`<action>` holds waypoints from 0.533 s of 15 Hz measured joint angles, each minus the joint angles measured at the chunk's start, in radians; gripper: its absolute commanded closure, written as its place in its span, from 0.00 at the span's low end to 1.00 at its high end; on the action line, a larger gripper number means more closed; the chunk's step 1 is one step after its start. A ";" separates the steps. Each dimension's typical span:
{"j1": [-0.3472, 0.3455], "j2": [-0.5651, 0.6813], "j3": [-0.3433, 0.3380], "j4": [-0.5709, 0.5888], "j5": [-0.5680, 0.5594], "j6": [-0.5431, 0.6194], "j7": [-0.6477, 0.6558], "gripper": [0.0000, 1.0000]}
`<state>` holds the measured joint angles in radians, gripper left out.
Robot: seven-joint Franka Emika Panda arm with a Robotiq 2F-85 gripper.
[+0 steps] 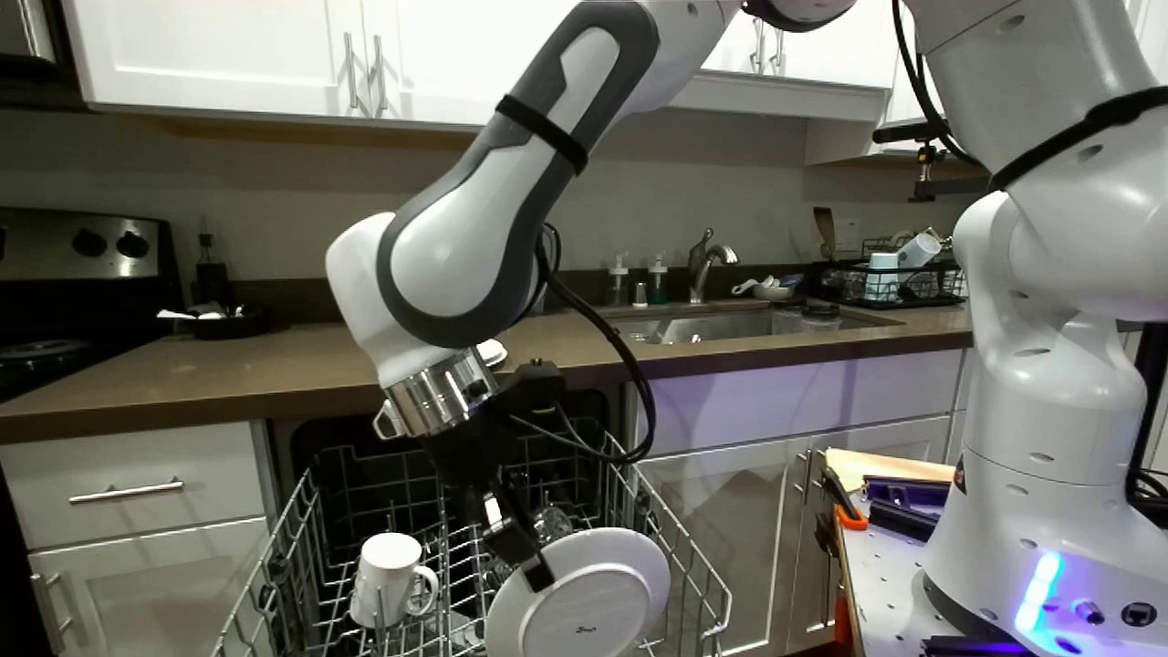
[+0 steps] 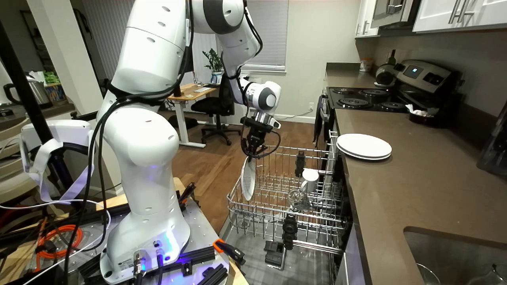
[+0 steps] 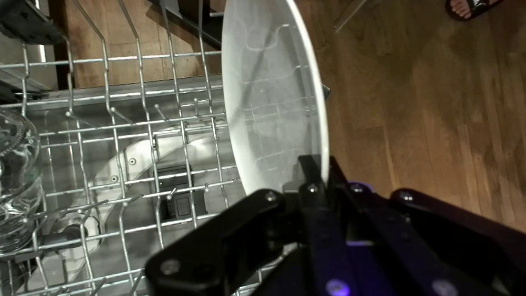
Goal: Take the top white plate and put it in the dishwasher
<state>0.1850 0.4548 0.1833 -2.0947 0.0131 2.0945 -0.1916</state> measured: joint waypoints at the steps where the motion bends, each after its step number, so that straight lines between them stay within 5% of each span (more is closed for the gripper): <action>1: 0.000 0.001 0.001 0.000 0.007 0.000 0.002 0.98; 8: 0.000 0.015 0.001 0.000 0.033 0.000 0.014 0.98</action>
<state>0.1850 0.4698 0.1842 -2.0947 0.0457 2.0940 -0.1777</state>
